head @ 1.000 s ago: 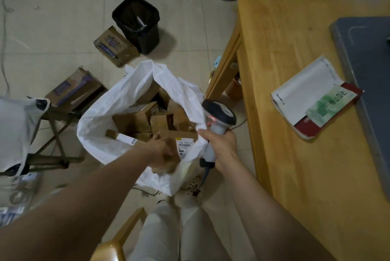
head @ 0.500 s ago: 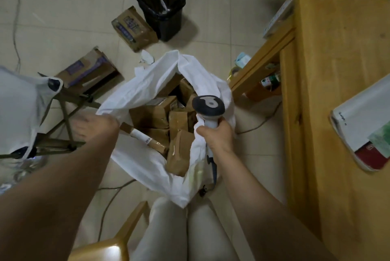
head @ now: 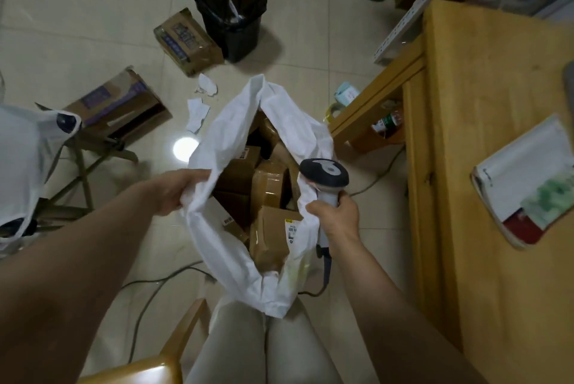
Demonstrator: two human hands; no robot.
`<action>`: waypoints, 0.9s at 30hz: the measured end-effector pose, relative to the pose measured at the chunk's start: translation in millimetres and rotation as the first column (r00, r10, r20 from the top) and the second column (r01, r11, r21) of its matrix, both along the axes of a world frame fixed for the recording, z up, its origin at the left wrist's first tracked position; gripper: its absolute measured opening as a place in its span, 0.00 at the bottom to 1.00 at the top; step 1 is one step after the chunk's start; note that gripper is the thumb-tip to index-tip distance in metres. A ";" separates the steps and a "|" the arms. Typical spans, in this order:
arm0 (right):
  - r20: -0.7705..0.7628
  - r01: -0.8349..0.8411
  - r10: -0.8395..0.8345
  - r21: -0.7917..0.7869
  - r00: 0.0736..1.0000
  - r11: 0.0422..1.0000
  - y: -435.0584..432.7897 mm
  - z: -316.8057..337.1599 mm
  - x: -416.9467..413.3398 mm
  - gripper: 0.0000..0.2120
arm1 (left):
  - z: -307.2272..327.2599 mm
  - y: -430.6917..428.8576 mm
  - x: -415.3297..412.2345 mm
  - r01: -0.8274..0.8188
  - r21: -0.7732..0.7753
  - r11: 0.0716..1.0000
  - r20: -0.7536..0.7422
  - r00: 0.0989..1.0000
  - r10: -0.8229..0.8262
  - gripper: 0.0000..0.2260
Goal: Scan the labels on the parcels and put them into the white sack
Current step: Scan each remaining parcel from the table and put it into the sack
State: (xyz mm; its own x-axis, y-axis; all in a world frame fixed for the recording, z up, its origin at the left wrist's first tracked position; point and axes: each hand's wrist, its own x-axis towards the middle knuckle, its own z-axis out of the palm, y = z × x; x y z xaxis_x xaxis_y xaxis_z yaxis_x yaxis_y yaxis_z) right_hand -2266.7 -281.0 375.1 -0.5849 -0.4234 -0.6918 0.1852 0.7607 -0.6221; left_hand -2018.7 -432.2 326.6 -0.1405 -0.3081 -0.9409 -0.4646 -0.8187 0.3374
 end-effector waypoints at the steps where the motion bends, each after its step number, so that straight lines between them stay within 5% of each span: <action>1: -0.003 0.022 -0.022 -0.002 1.000 1.000 1.8 7.3 -2.2 0.19 | 7.5 -2.8 -5.1 -0.007 -0.057 0.998 0.064 0.998 0.011 0.19; 3: -0.035 0.078 -0.079 -0.025 0.996 0.997 3.7 29.9 -10.4 0.21 | 28.6 -14.1 -14.3 -0.058 -0.264 0.963 0.191 0.975 0.111 0.15; 7: -0.175 0.091 -0.122 -0.175 0.977 0.980 -0.7 96.8 -30.2 0.22 | 91.2 -33.9 -31.7 -0.202 -0.527 0.826 0.090 0.952 0.291 0.09; 11: -0.239 0.050 -0.141 -0.351 0.961 0.935 11.6 147.8 -35.5 0.20 | 143.6 -32.9 -21.6 -0.321 -0.576 0.752 -0.018 0.924 0.382 0.10; 14: -0.256 0.119 -0.234 -0.396 0.938 0.910 22.3 151.2 -41.1 0.19 | 151.0 -34.7 2.7 -0.438 -0.548 0.713 -0.059 0.870 0.489 0.25; 20: -0.094 0.031 -0.024 0.075 0.995 0.997 23.9 90.0 -33.9 0.21 | 101.0 -2.2 -6.1 -0.106 -0.461 0.881 0.273 0.928 0.255 0.17; 24: -0.247 0.001 0.000 0.005 0.969 1.000 2.0 115.0 -56.3 0.21 | 128.6 -27.1 -37.8 0.004 -0.636 0.772 0.246 0.949 0.198 0.09; 27: -0.325 -0.097 0.055 -0.114 0.944 0.989 -9.9 152.7 -72.8 0.14 | 163.6 -44.1 -37.8 -0.066 -0.750 0.658 0.176 0.939 0.295 0.10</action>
State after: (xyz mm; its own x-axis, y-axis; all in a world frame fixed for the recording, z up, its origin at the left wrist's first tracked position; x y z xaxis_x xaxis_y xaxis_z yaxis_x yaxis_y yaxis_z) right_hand -2339.4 -291.0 527.8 -0.7292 -0.5469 -0.4113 -0.0946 0.6759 -0.7309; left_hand -2056.5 -476.2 490.2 0.2061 -0.8961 -0.3931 -0.4961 -0.4419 0.7474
